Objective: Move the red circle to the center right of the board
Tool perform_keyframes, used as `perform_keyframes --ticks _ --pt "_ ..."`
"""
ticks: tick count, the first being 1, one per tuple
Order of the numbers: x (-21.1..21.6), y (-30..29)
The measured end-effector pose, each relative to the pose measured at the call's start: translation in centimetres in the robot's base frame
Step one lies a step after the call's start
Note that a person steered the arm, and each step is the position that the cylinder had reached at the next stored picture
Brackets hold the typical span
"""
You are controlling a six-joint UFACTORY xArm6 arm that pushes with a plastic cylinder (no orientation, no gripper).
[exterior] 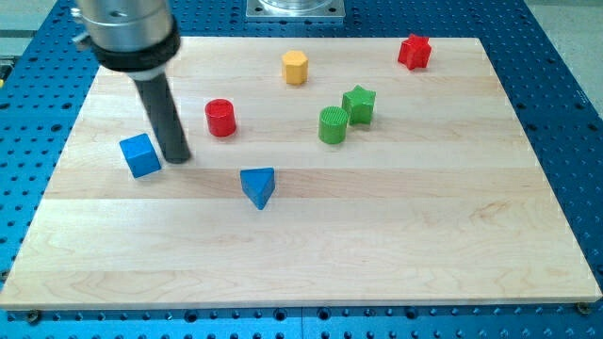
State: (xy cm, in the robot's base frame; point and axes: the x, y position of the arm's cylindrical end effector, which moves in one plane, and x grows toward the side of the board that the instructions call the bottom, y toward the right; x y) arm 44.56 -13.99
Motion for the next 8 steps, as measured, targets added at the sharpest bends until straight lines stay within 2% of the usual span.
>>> perform_keyframes --ticks 1,2,3,4,5,6,8 --pt "0.6 -0.4" --pt "0.3 -6.0" --pt "-3.5 -5.6" --pt "-8.3 -2.6" --pt "-7.8 6.0" --pt "-3.2 10.5" --pt "0.6 10.5"
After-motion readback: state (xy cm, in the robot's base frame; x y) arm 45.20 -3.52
